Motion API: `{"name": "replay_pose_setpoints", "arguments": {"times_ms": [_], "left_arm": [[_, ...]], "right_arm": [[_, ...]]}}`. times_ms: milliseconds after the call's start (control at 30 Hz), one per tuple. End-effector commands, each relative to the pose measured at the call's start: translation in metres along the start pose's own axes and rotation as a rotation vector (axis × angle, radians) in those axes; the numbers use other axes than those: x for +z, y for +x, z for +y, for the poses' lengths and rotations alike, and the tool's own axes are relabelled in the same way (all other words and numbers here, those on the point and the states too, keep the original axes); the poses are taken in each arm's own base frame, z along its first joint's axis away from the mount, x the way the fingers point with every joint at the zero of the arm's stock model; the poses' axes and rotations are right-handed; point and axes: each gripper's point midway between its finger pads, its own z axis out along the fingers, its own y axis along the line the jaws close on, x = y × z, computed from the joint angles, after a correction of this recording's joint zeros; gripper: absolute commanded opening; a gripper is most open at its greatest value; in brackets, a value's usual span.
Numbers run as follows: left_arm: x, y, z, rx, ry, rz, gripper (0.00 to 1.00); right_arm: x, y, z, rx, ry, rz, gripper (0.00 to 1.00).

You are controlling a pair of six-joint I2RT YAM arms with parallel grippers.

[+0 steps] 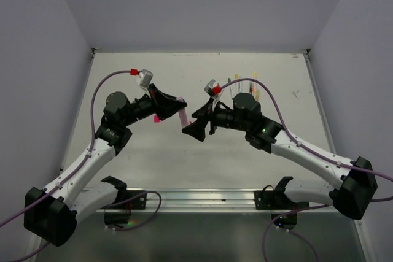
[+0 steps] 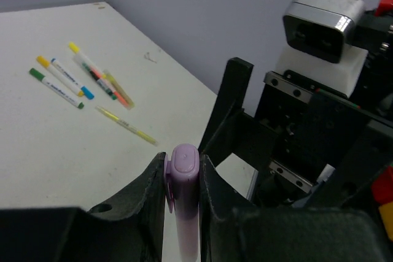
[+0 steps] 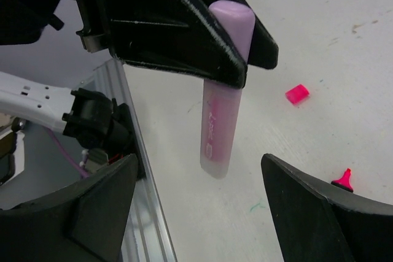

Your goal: Open the pen caps

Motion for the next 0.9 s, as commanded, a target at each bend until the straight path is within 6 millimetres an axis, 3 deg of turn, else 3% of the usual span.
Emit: {"name": "replay_pose_setpoints", "arguments": {"times_ms": [0, 200, 467, 867], "left_arm": [[-0.012, -0.009, -0.050, 0.096, 0.256, -0.028, 0.00], [-0.020, -0.006, -0.065, 0.113, 0.343, -0.039, 0.00], [-0.022, -0.010, -0.073, 0.123, 0.384, -0.062, 0.00], [-0.016, -0.015, -0.075, 0.124, 0.395, -0.099, 0.00]], "right_arm": [[-0.004, -0.010, 0.022, -0.022, -0.138, -0.032, 0.85], [-0.002, -0.016, 0.020, -0.028, -0.162, -0.041, 0.80], [0.005, -0.019, 0.037, -0.033, -0.287, -0.032, 0.54], [0.012, -0.020, 0.042, -0.028, -0.345, -0.018, 0.33]]}}
